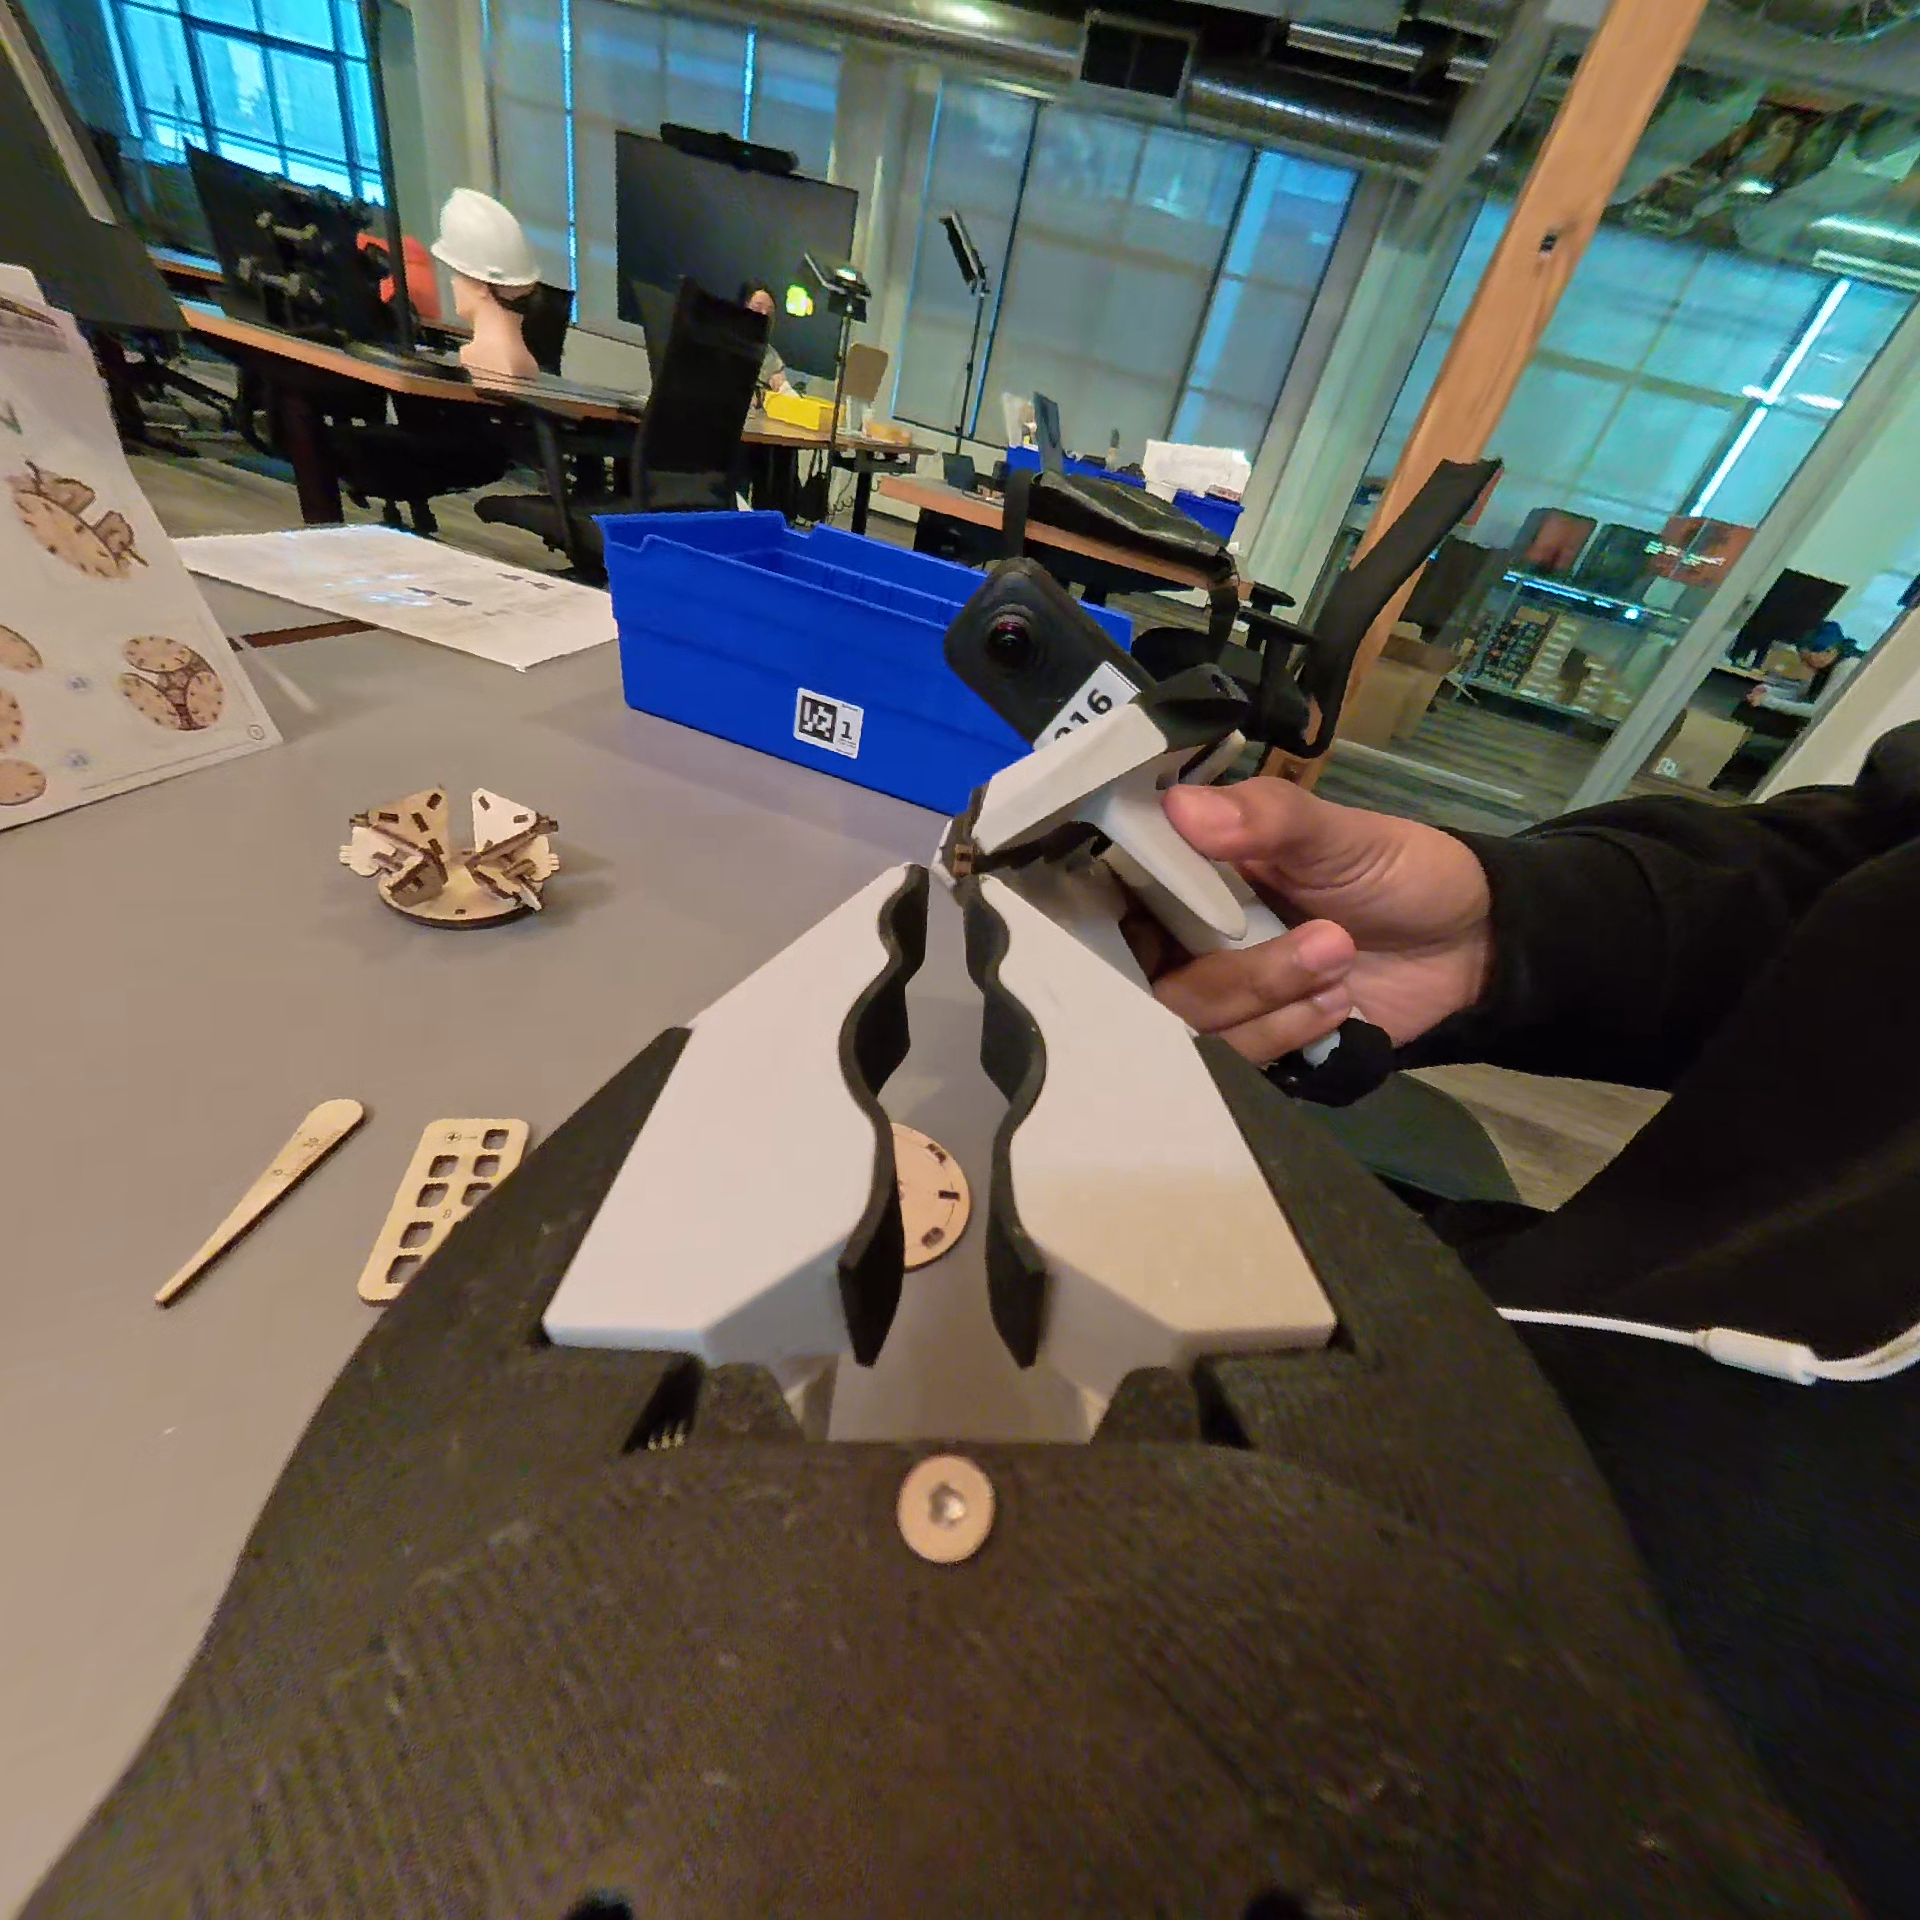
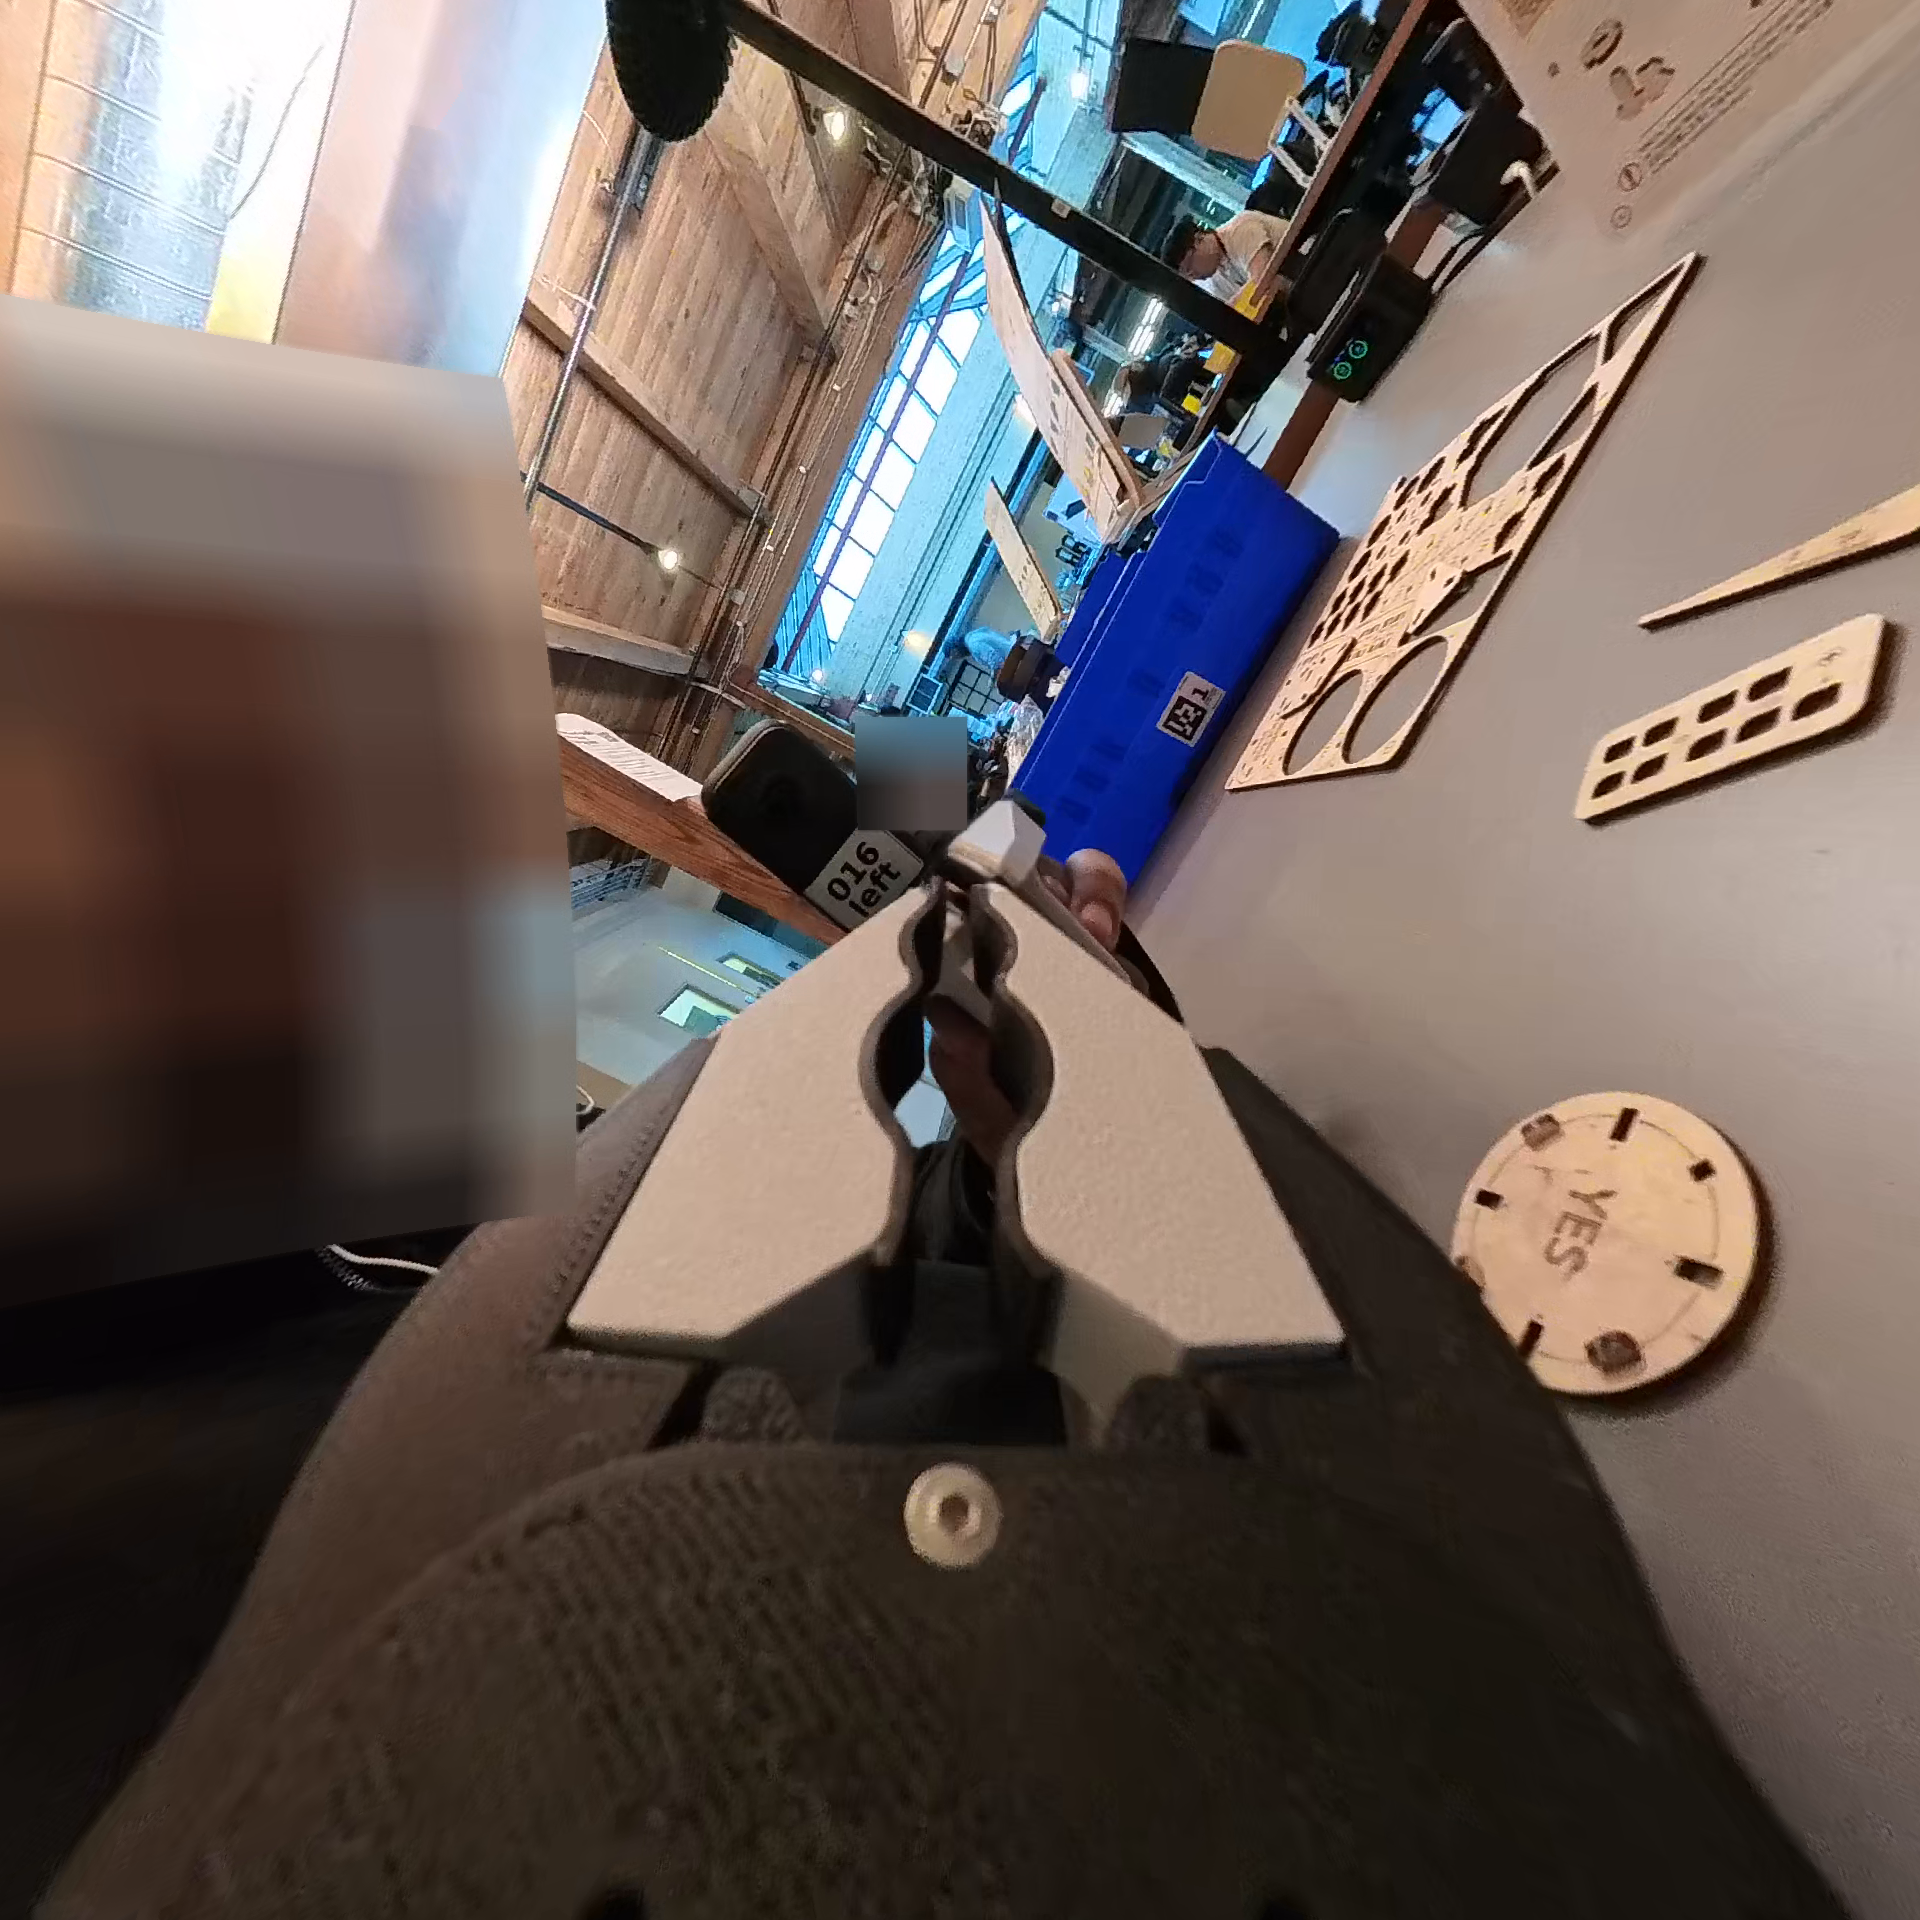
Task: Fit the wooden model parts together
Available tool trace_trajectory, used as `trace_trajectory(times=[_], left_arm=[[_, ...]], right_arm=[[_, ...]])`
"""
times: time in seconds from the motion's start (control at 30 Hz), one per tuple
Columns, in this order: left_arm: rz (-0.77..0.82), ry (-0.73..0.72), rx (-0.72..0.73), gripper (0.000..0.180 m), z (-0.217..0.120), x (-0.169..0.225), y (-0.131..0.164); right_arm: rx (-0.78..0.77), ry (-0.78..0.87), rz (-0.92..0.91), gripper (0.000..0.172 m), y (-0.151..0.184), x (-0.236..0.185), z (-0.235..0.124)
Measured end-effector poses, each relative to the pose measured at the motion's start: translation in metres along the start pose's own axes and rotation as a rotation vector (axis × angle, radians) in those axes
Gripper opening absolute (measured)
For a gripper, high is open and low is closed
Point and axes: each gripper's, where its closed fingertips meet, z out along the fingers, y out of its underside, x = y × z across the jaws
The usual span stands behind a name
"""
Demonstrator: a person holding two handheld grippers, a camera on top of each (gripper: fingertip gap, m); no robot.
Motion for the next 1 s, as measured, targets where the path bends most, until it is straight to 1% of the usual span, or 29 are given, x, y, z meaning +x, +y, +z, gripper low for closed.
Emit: trace_trajectory(times=[0.03, 0.3, 0.8, 0.87, 1.0], left_arm=[[-0.001, -0.001, 0.000, 0.003, -0.0002, -0.0005, 0.0001], [0.016, -0.013, -0.022, 0.000, 0.0015, -0.0024, 0.0037], [0.050, -0.005, 0.011, 0.000, -0.0012, 0.0013, -0.0019], [0.050, 0.016, 0.015, 0.006, -0.0002, 0.0049, -0.0021], [0.060, 0.004, 0.013, 0.000, -0.0009, 0.0038, -0.0021]], right_arm=[[-0.001, 0.002, 0.001, 0.003, -0.0002, 0.0007, -0.0009], [-0.015, 0.019, 0.028, 0.003, -0.0010, 0.0070, -0.0023], [0.008, 0.004, 0.060, 0.003, -0.0016, 0.0039, -0.0014], [0.014, 0.015, 0.056, 0.003, -0.0018, 0.0051, -0.0031], [0.007, 0.014, 0.056, 0.003, 0.0004, 0.0034, -0.0033]])
